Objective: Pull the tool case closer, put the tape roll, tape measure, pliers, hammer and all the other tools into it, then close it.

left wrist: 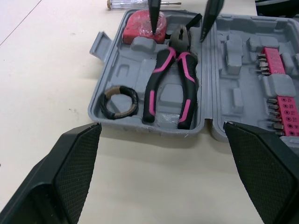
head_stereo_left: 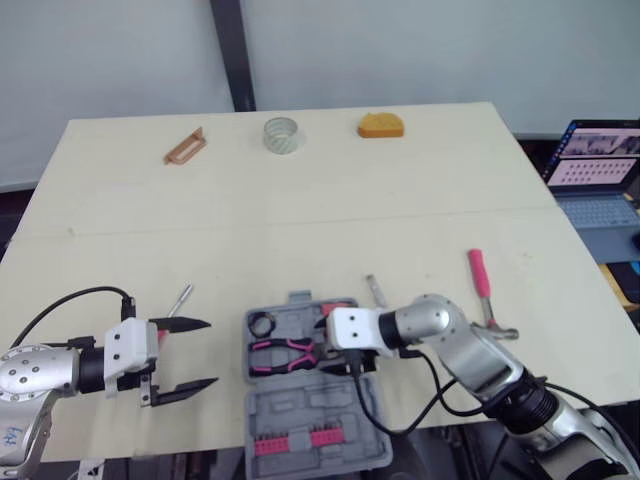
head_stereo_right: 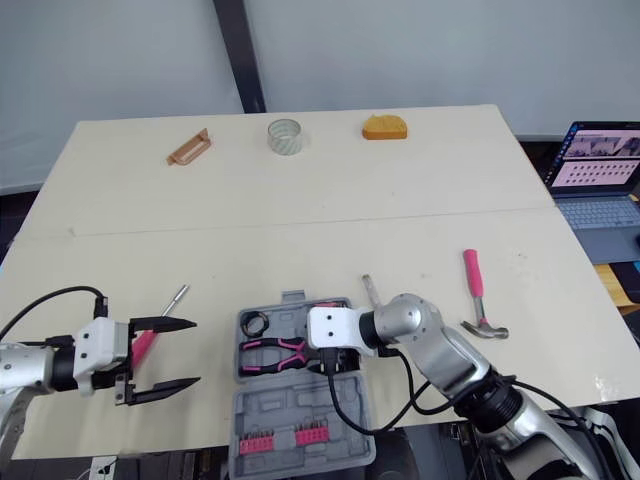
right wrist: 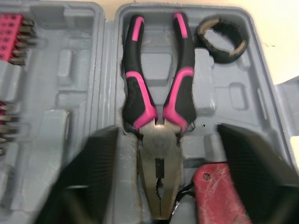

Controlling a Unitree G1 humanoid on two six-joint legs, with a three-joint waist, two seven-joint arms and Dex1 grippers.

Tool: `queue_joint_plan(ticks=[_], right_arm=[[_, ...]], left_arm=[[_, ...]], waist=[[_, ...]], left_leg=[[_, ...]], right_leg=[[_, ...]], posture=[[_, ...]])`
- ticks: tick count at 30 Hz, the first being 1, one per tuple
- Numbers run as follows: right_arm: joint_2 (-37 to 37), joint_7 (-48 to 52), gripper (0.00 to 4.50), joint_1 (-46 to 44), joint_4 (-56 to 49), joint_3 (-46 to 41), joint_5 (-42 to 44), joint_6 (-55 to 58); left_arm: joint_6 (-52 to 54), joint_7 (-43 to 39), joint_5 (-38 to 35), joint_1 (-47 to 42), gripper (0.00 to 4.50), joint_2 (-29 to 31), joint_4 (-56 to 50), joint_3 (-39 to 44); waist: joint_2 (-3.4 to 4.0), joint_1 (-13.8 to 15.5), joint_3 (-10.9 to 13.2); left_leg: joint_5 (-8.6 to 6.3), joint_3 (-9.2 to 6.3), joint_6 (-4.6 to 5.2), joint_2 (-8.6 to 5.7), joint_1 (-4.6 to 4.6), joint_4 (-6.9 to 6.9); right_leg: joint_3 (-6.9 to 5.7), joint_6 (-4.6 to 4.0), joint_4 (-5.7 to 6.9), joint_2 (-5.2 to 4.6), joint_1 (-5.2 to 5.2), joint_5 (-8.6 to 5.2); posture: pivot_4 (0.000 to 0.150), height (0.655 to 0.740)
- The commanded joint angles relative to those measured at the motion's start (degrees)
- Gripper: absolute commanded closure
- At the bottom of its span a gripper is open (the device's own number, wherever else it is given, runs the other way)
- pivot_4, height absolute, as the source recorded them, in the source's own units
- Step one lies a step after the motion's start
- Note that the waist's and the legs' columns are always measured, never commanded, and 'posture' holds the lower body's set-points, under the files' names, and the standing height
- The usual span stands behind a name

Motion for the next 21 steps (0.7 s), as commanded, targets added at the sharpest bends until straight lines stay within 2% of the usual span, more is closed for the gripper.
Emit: queue_joint_plan(ticks=[1,2,5,12,21], right_arm=[[0.98,0.26,0.03,-0.28,-3.42,-3.44,4.27,1.31],[1.60,-0.47,0.03,-0.30,-2.68,-3.84,4.57,1.17],[4.31,-3.05,1.00,-0.30,0.53,-5.18,5.17,-0.32],[11.05,-4.91,4.45,0.35,6.32,-6.54,9.04,-2.48],[14.24,-5.17,4.49,0.18,13.77,-3.39,6.81,-6.71]], left_arm=[[0.57,0.62,-0.13,-0.46,0.00,0.66,-0.73,-0.04],[0.67,0.68,-0.12,-0.62,0.00,0.59,-0.79,-0.21],[0.91,0.93,-0.13,-0.99,0.00,0.33,-1.22,-0.93],[0.79,1.24,-0.48,-0.84,0.00,-0.36,-2.75,-2.71],[0.14,1.84,-0.42,-0.62,0.00,-1.11,-3.66,-4.10]], waist=[[0.00,0.00,0.00],[0.00,-0.01,0.00],[0.00,-0.04,0.00],[0.00,-0.14,0.00],[0.00,-0.21,0.00]], left_leg=[[0.00,0.00,0.00,0.00,0.00,0.00],[0.00,0.00,0.00,0.00,0.01,0.00],[0.00,0.00,0.00,0.00,0.02,0.00],[0.00,-0.01,0.00,0.00,0.03,0.00],[0.00,-0.01,0.00,0.00,0.06,0.00]], right_leg=[[0.00,0.00,0.00,0.00,0.00,0.00],[0.00,0.00,0.01,0.00,0.00,0.00],[0.00,0.00,0.04,0.00,0.00,0.00],[0.00,0.00,0.06,0.00,0.00,0.00],[0.00,0.00,0.09,0.00,0.00,0.00]], posture=[[0.150,0.7400],[0.150,0.7400],[0.150,0.7400],[0.150,0.7400],[0.150,0.7400]])
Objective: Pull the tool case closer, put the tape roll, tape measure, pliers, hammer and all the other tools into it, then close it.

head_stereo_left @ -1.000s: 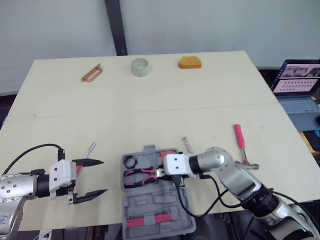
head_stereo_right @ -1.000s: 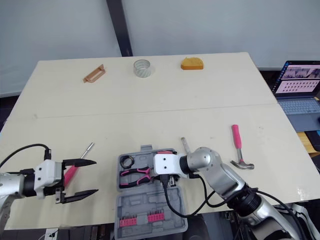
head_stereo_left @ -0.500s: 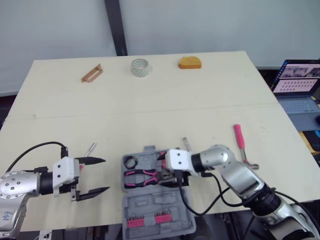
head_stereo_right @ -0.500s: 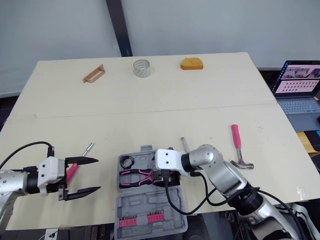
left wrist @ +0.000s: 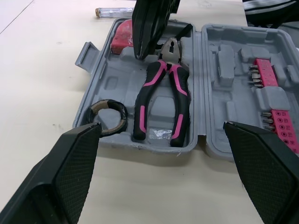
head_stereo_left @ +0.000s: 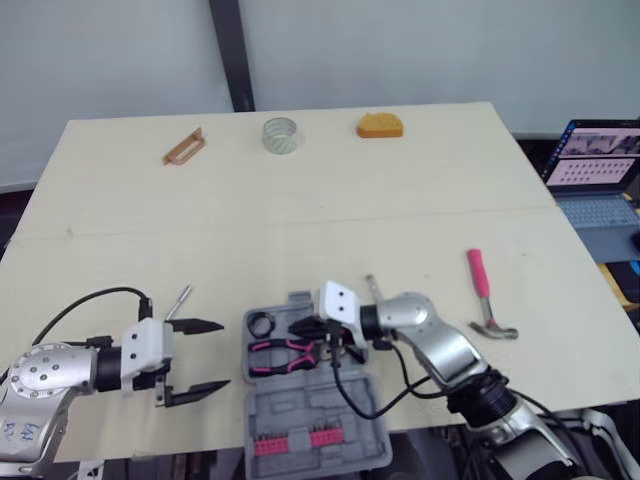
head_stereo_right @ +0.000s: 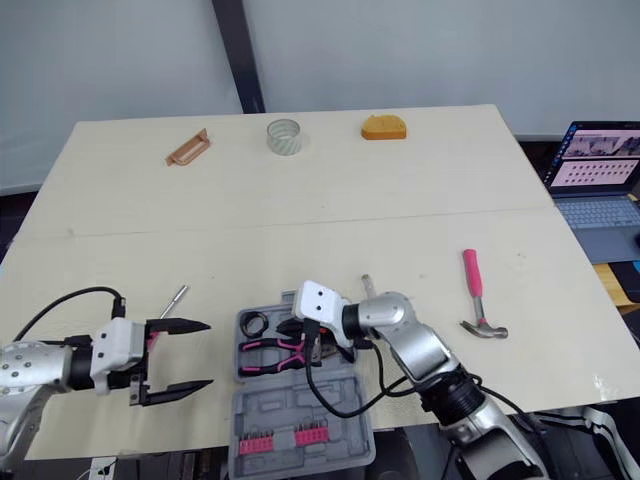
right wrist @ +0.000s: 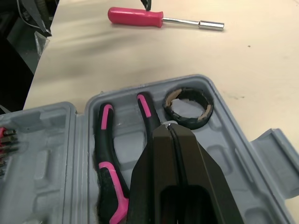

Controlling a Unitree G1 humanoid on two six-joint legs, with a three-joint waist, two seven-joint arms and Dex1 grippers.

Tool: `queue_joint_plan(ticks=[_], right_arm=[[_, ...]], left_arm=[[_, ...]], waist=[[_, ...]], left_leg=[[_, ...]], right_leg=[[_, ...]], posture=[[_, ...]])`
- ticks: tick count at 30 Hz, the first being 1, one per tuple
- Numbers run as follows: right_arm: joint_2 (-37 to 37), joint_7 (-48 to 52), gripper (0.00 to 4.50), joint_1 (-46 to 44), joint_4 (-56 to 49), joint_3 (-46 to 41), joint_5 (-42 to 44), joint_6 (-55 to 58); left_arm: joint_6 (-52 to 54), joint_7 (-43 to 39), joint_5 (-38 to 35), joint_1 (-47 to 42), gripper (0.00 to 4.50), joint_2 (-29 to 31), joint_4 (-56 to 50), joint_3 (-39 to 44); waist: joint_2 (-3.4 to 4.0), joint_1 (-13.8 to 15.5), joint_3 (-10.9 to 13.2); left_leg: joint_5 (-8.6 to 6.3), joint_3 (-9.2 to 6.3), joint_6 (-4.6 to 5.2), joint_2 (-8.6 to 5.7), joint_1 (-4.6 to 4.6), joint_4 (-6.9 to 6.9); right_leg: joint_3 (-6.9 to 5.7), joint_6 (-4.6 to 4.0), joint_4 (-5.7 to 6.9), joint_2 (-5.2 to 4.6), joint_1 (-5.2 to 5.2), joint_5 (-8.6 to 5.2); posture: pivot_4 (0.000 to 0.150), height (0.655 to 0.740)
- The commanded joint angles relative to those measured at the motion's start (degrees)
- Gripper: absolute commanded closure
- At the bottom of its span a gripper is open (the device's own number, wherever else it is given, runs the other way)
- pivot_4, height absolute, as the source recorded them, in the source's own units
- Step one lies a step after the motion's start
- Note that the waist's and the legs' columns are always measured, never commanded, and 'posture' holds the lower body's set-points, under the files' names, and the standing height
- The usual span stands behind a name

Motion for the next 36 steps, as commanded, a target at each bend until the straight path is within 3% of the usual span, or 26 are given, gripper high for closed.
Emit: queue_joint_plan(ticks=[1,28,36], right_arm=[[0.88,-0.22,4.49,0.10,0.99,1.34,-0.55,-2.44],[-0.62,-1.53,4.49,0.78,11.20,6.67,-10.02,-6.64],[-1.88,-0.78,4.49,0.52,12.12,8.47,-12.03,-4.94]], left_arm=[[-0.73,0.56,-0.38,0.24,0.00,-0.23,-2.09,0.23],[-1.17,2.49,-0.07,0.14,0.00,-0.59,-1.43,-0.08],[-1.35,2.60,-0.06,0.17,0.00,-0.72,-0.93,-0.07]], waist=[[0.00,-0.03,0.00],[0.01,-0.04,-0.05],[0.00,0.14,-0.07]], left_leg=[[0.00,0.00,0.00,0.00,0.00,0.00],[0.00,0.01,0.00,0.00,0.10,0.00],[-0.01,0.08,0.00,0.03,0.81,-0.22]], right_leg=[[0.00,0.00,0.00,0.00,0.00,0.00],[0.00,0.00,0.03,0.00,0.07,0.00],[0.01,-0.04,-0.06,0.00,0.66,-0.02]], posture=[[0.150,0.7400],[0.150,0.7400],[0.150,0.7400]])
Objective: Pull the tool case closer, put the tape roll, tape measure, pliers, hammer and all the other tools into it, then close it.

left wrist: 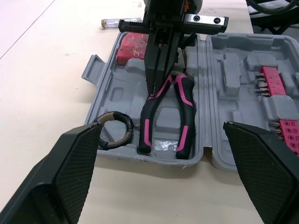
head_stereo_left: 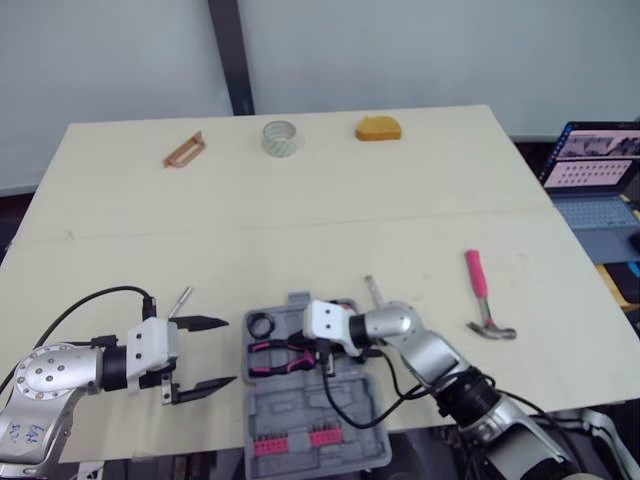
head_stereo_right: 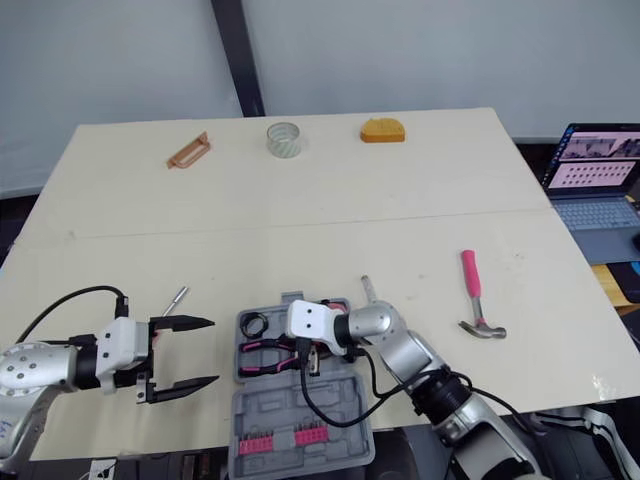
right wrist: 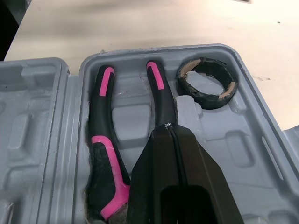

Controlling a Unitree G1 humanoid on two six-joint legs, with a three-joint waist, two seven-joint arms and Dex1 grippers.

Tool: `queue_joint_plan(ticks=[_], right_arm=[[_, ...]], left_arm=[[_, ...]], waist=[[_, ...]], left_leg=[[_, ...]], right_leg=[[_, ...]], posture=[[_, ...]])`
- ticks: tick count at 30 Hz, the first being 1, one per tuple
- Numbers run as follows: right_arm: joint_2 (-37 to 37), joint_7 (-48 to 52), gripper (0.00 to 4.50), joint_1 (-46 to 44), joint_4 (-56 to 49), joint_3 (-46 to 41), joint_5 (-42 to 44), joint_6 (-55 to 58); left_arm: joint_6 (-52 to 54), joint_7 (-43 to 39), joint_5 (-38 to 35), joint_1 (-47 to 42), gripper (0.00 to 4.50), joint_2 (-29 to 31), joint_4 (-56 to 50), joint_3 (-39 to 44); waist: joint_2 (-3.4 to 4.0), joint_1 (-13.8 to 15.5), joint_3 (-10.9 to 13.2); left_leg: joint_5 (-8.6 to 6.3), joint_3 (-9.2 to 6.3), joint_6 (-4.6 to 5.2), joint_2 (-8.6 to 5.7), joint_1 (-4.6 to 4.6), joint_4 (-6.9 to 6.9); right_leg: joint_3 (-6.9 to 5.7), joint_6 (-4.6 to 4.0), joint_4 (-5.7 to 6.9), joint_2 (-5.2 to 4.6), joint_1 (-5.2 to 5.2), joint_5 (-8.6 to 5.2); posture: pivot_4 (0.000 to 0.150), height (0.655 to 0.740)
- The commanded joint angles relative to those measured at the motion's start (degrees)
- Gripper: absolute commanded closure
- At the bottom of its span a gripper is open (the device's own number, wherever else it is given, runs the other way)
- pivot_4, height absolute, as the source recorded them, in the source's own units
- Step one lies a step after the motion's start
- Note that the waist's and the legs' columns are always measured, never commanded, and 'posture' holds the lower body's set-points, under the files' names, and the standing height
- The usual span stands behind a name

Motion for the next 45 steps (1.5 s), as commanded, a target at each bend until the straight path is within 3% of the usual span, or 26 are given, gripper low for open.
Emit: queue_joint_plan(ticks=[1,21,37,45], right_arm=[[-2.27,0.16,4.49,1.83,3.95,2.91,-4.14,4.00],[-4.22,0.31,4.49,0.89,5.30,5.51,-5.44,7.99],[-3.70,-0.16,4.49,1.12,5.60,4.65,-4.45,5.73],[-1.92,2.33,4.49,3.10,-4.81,-7.91,10.42,8.29]], left_arm=[[-0.64,0.34,-0.06,0.23,0.00,-0.38,0.22,0.31],[-1.43,0.52,0.41,-0.02,0.00,-0.41,2.23,-0.56],[-0.84,1.24,0.44,0.28,0.00,-0.52,1.80,-1.01],[2.33,2.55,-0.31,0.99,0.00,-0.59,-0.17,-0.94]], waist=[[0.01,0.06,-0.01],[0.67,0.20,-0.87],[0.69,0.19,-0.88],[0.75,0.22,-0.73]], left_leg=[[-0.01,0.00,0.00,0.01,0.07,-0.01],[-0.05,-0.10,0.05,0.00,0.16,-0.04],[-0.06,-0.11,0.05,0.01,0.16,-0.06],[-0.09,-0.12,0.04,0.01,0.09,-0.06]], right_leg=[[0.00,0.00,-0.03,0.00,0.08,0.00],[-0.07,0.00,-0.37,0.00,0.39,0.00],[-0.07,0.00,-0.40,0.00,0.38,0.00],[-0.08,0.00,-0.46,0.01,0.37,0.00]], posture=[[0.150,0.7400],[0.150,0.7400],[0.150,0.7400],[0.150,0.7400]])
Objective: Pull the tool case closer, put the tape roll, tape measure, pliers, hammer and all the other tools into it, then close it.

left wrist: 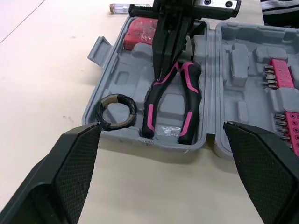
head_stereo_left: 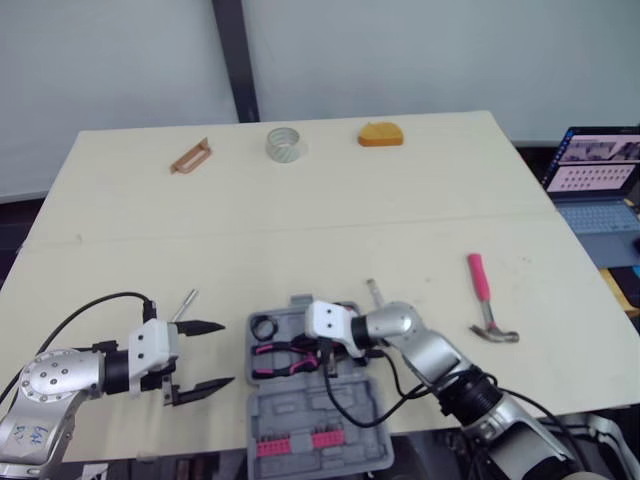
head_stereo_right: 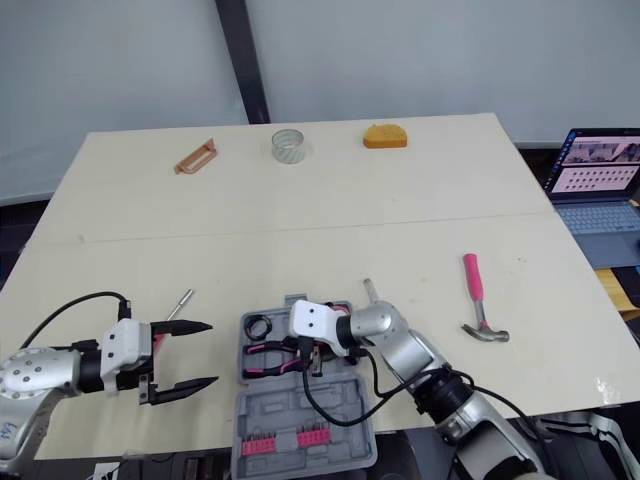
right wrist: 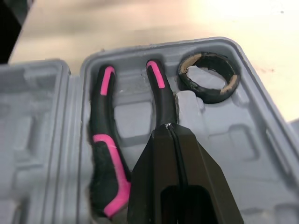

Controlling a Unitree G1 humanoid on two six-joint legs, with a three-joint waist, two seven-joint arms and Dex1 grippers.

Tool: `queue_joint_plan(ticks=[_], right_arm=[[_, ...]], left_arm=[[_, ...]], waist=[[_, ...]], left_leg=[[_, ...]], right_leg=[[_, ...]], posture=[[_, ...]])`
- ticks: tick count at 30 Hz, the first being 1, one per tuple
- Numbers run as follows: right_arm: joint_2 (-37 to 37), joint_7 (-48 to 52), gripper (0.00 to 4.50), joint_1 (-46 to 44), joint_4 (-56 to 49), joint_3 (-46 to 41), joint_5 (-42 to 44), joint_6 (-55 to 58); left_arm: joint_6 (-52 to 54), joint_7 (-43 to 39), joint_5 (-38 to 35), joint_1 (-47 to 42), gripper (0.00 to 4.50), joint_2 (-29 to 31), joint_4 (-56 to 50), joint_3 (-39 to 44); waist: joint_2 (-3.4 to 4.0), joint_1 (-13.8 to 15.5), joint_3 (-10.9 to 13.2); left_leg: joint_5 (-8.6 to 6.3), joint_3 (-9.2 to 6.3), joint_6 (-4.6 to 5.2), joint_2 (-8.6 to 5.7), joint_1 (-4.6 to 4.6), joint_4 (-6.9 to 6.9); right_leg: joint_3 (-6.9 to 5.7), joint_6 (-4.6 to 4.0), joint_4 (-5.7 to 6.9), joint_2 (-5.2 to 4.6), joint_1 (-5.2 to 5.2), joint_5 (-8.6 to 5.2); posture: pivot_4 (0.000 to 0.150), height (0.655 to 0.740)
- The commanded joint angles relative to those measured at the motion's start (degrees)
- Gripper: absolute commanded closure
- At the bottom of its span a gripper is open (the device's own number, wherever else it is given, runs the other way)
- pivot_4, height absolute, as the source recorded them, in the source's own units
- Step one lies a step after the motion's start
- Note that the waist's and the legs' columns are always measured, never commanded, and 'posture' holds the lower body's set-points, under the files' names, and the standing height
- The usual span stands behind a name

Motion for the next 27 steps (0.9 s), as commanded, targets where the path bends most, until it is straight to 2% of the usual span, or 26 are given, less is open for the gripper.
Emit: queue_joint_plan(ticks=[1,5,7,10,12,15,20,27], right_arm=[[-1.77,1.73,4.49,1.44,-5.06,-5.91,5.99,3.63],[-5.30,2.34,4.49,3.16,-11.18,-13.22,12.73,9.22],[-7.83,2.32,3.98,4.39,-14.15,-17.19,15.87,12.10],[-12.22,2.74,2.79,6.63,-17.83,-22.76,20.26,15.85],[-16.54,3.41,1.63,9.34,-19.54,-27.47,22.88,17.69],[-23.54,4.63,0.18,14.56,-19.90,-35.26,25.55,19.36],[-31.49,5.81,0.08,23.50,-12.95,-44.56,24.14,15.36],[-34.85,4.94,0.08,28.20,3.32,-51.56,20.85,6.97]], left_arm=[[1.49,1.03,-0.81,0.65,0.00,-0.31,-2.34,0.47],[3.31,2.04,-1.26,0.46,0.00,-0.46,-2.77,1.08],[4.23,2.77,-1.32,0.28,0.00,-0.59,-2.79,1.51],[6.44,3.74,-2.04,0.39,0.00,-0.48,-2.56,2.87],[7.39,4.27,-2.30,1.43,0.00,-0.29,-1.67,4.65],[8.82,5.37,-2.68,3.39,0.00,0.07,0.38,9.11],[9.06,6.11,-2.47,6.41,0.00,0.46,5.78,16.95],[4.74,6.25,-0.54,10.37,0.00,0.86,15.76,25.95]], waist=[[0.04,0.00,0.09],[0.10,-0.03,0.20],[0.09,0.01,0.21],[0.06,0.16,0.29],[0.03,0.23,0.35],[0.02,0.32,0.45],[-0.19,0.91,0.62],[-0.30,1.38,0.69]], left_leg=[[0.00,0.00,0.00,0.00,-0.04,0.00],[-0.01,0.03,-0.01,0.05,-0.06,-0.01],[-0.02,0.02,-0.04,0.11,-0.06,-0.02],[-0.03,0.03,-0.03,0.12,-0.09,-0.03],[-0.04,0.04,-0.02,0.11,-0.11,-0.02],[-0.06,0.09,0.02,0.12,-0.11,-0.03],[-0.10,0.27,0.08,0.16,-0.09,-0.02],[-0.14,0.42,0.14,0.20,-0.06,0.01]], right_leg=[[0.00,0.00,-0.04,0.00,-0.01,0.00],[-0.02,0.00,-0.09,0.04,-0.03,0.00],[-0.04,0.00,-0.11,0.08,-0.03,0.00],[-0.05,0.00,-0.17,0.08,-0.02,0.00],[-0.06,0.00,-0.20,0.07,-0.02,0.00],[-0.06,0.00,-0.25,0.07,-0.02,0.00],[-0.05,0.00,-0.33,0.10,0.00,0.00],[-0.01,-0.03,-0.37,0.10,0.00,0.02]], posture=[[0.150,0.7400],[0.150,0.7400],[0.150,0.7400],[0.150,0.7400],[0.150,0.7400],[0.150,0.7400],[0.150,0.7400],[0.150,0.7400]])
